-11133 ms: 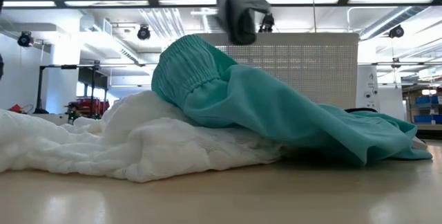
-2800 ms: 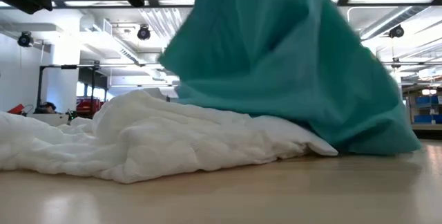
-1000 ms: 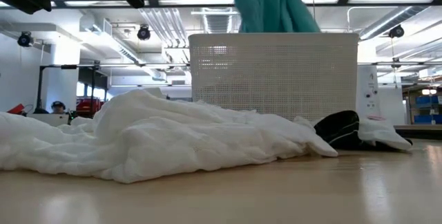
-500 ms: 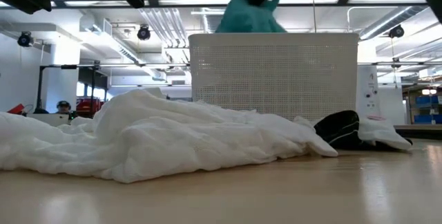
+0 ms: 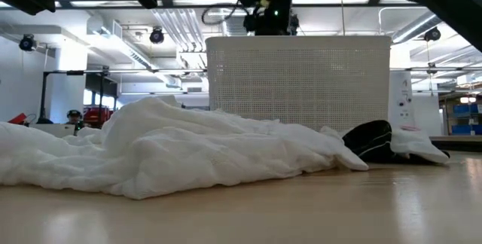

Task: Sort clothes
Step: Put the blue shorts into the white laundry bin

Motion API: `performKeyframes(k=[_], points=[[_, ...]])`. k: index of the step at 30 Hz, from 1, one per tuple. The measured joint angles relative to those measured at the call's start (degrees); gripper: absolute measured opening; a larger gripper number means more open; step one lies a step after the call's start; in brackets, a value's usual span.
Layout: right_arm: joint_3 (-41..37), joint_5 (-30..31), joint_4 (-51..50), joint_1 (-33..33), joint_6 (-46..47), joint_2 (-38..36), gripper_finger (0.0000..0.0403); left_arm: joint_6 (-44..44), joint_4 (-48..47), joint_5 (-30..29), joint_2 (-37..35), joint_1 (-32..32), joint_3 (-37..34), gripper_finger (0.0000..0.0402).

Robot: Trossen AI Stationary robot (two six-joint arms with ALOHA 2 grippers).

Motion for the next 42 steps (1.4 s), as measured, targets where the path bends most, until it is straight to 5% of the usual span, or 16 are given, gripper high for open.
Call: performKeyframes(k=[11, 18, 26, 31, 39, 42], points=[[0.0, -3.9, -1.8, -1.4, 1.8, 3.1, 0.0173, 0.0, -0.4, 0.0, 0.0, 0.0, 0.0, 0.0], [0.2, -2.6, -5.2, -1.4, -1.4, -5.8, 0.0251, 0.0, -0.8, 0.0, 0.0, 0.0, 0.0, 0.0], [0.2, -3.6, -3.1, -1.9, 1.4, -16.8, 0.0289, 0.1, -0.7, 0.0, 0.0, 0.0, 0.0, 0.0], [0.2, -15.3, -1.6, -2.8, 6.0, -18.4, 0.0246, 0.2, -0.3, 0.0, -0.1, 0.0, 0.0, 0.0], [-0.3, -16.7, 0.0, -2.8, 3.3, -13.8, 0.0026, 1.2, -1.5, 0.0, -1.3, -0.1, 0.0, 0.0], [-1.8, -19.5, 1.2, -2.7, 3.2, -11.4, 0.0015, 1.3, -2.4, 0.0, -2.2, -0.1, 0.0, 0.0]])
